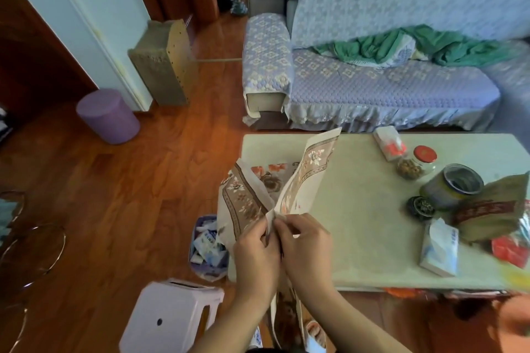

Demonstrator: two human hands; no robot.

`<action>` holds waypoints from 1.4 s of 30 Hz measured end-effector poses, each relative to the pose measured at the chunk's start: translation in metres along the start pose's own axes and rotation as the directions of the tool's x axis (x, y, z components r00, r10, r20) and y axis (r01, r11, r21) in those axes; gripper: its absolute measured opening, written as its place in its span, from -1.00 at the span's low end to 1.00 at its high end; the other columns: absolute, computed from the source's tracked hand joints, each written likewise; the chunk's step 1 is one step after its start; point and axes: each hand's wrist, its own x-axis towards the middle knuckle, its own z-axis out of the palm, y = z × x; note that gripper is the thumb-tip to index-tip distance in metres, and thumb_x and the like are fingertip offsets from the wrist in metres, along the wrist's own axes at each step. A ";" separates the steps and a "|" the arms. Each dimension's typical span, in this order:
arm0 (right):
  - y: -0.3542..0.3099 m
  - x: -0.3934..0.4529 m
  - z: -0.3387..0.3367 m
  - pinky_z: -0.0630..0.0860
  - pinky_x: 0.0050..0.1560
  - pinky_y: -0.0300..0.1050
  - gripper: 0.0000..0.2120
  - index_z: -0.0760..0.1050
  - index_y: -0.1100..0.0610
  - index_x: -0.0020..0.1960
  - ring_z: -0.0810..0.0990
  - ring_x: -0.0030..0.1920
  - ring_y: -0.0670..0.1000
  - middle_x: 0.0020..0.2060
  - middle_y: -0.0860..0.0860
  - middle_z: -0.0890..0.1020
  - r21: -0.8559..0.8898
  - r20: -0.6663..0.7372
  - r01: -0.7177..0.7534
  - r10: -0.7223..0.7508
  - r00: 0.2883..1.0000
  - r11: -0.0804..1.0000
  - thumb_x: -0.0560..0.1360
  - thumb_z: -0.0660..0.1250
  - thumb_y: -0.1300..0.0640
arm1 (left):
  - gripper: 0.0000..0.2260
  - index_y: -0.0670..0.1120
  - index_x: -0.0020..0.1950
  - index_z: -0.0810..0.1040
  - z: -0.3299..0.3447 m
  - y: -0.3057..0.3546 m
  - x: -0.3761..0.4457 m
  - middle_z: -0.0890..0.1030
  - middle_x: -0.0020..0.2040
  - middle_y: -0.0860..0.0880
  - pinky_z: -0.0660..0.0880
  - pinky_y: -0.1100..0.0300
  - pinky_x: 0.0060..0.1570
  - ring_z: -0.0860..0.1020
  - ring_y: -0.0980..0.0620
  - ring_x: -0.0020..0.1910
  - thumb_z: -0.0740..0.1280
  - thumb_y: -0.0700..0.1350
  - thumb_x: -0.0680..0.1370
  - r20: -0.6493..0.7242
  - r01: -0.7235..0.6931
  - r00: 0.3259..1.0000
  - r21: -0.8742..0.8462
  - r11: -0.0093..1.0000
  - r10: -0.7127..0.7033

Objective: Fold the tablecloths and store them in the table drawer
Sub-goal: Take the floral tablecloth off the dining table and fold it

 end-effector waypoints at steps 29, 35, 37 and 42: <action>0.015 0.001 -0.029 0.60 -0.25 -0.09 -0.78 0.66 0.36 -0.10 0.68 -0.23 0.15 -0.21 0.26 0.70 0.602 0.375 -0.581 0.449 0.811 0.547 0.59 0.32 0.24 | -0.75 0.17 0.13 0.55 0.026 -0.006 -0.029 0.65 0.02 0.13 0.59 0.22 0.07 0.63 0.19 0.04 0.51 -0.04 0.52 0.164 0.232 0.967 -0.262 0.937 -0.193; 0.021 0.002 -0.029 0.62 0.07 0.11 -0.78 0.67 0.34 0.02 0.69 -0.09 0.13 -0.07 0.25 0.71 0.631 0.441 -0.626 0.452 0.775 0.458 0.61 0.29 0.23 | -0.92 0.07 -0.01 0.63 0.011 -0.008 -0.026 0.68 -0.10 0.20 0.57 0.32 -0.05 0.64 0.23 -0.07 0.45 -0.12 0.56 0.194 0.207 0.967 -0.234 0.950 -0.163; 0.020 0.002 -0.028 0.64 0.07 0.11 -0.77 0.68 0.31 -0.01 0.71 -0.10 0.13 -0.09 0.23 0.72 0.609 0.430 -0.609 0.434 0.792 0.508 0.63 0.28 0.21 | -0.93 0.02 -0.09 0.65 0.006 -0.009 -0.023 0.67 -0.15 0.14 0.55 0.33 -0.16 0.63 0.18 -0.13 0.41 -0.09 0.59 0.191 0.219 0.965 -0.227 0.949 -0.177; 0.026 -0.005 -0.010 0.64 -0.04 0.22 -0.79 0.71 -0.01 -0.13 0.70 -0.14 0.12 -0.24 0.02 0.72 0.314 0.254 -0.384 0.313 0.915 0.868 0.58 0.32 0.08 | -0.86 0.01 -0.18 0.62 0.007 -0.011 -0.014 0.63 -0.25 0.05 0.49 0.31 -0.25 0.60 0.12 -0.21 0.41 -0.11 0.59 0.079 0.168 0.985 -0.175 0.970 -0.156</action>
